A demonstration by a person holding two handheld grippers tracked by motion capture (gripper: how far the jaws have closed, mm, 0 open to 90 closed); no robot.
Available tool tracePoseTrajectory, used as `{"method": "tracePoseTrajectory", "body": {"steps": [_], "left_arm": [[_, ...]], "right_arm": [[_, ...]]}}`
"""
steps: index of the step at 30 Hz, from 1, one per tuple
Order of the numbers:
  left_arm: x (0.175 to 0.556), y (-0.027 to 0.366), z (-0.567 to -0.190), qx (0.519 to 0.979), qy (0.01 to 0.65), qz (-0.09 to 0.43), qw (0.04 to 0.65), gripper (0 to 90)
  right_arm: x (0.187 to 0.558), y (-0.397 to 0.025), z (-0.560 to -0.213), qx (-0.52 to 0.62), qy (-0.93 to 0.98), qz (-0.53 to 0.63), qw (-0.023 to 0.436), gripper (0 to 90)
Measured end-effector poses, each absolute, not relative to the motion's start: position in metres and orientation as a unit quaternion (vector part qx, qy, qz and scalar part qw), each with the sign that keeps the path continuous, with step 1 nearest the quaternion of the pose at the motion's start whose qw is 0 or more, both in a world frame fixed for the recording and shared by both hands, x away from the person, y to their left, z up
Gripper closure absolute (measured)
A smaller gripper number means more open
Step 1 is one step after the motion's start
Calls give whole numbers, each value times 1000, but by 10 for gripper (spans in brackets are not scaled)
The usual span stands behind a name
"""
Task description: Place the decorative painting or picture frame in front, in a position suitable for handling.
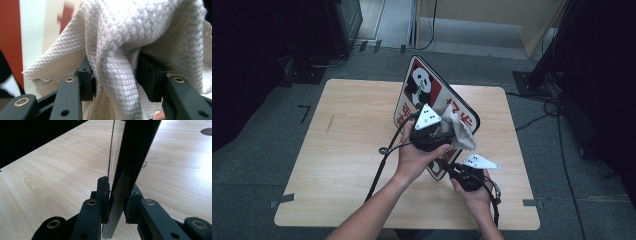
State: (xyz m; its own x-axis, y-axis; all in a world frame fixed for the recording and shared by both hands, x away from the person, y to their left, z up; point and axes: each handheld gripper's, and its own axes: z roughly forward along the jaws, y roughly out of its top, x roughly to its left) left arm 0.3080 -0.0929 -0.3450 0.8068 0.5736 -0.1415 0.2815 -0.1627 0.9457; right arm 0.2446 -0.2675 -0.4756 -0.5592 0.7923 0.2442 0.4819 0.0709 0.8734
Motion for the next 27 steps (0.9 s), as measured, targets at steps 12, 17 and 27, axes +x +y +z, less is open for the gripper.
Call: {"method": "tracePoseTrajectory", "body": {"steps": [12,17,27], "left_arm": [[308,-68,-417,755,339,80,556,492],[311,-62,-424,755,345,74,553,503],[312,-61,-422,753,347,74,555,513]], "right_arm": [[245,-268,-477,444,715,520,149,779],[245,-266,-476,434,722,515,160,764],[241,-267,-473,422,726,520,154,641]]}}
